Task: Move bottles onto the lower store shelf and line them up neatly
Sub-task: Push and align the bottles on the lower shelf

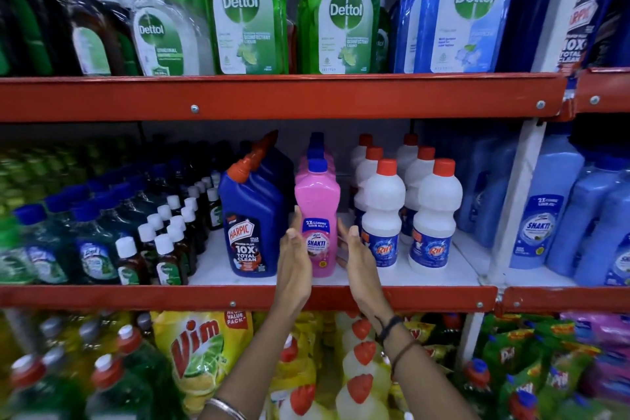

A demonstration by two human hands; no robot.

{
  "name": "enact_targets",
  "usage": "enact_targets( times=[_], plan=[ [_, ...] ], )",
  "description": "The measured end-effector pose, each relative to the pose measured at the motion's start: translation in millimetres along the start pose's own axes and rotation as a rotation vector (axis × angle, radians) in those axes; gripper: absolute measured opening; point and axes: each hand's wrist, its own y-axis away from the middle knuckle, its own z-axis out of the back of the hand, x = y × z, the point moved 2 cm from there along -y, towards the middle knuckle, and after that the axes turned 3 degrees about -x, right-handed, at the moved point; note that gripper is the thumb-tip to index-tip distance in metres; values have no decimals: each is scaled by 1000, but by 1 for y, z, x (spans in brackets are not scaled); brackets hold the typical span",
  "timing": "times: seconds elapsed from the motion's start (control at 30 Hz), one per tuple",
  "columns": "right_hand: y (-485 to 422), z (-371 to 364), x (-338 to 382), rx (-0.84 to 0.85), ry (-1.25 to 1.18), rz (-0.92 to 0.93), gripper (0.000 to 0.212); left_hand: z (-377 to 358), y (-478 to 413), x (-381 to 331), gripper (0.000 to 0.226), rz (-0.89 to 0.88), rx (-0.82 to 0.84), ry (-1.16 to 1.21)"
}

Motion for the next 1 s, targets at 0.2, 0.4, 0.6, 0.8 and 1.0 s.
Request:
enact_targets(
  times=[0.2,0.4,0.6,0.8,1.0],
  plan=[
    [2,0,5,-2,38,10,35,4,3,-5,108,-3,40,23],
    [27,-19,8,-218,75,301,48,22,25,-2,68,-204,-128,96],
    [35,-82,0,91,118,202,51,79,3,-3,63,-259,-374,4],
    [14,-105,-3,82,-36,-13,78,108,-21,9,99,-30,-157,-77],
    [6,-105,-6,90,-93,-98,99,109,-18,7,106,-5,-112,-157]
  ],
)
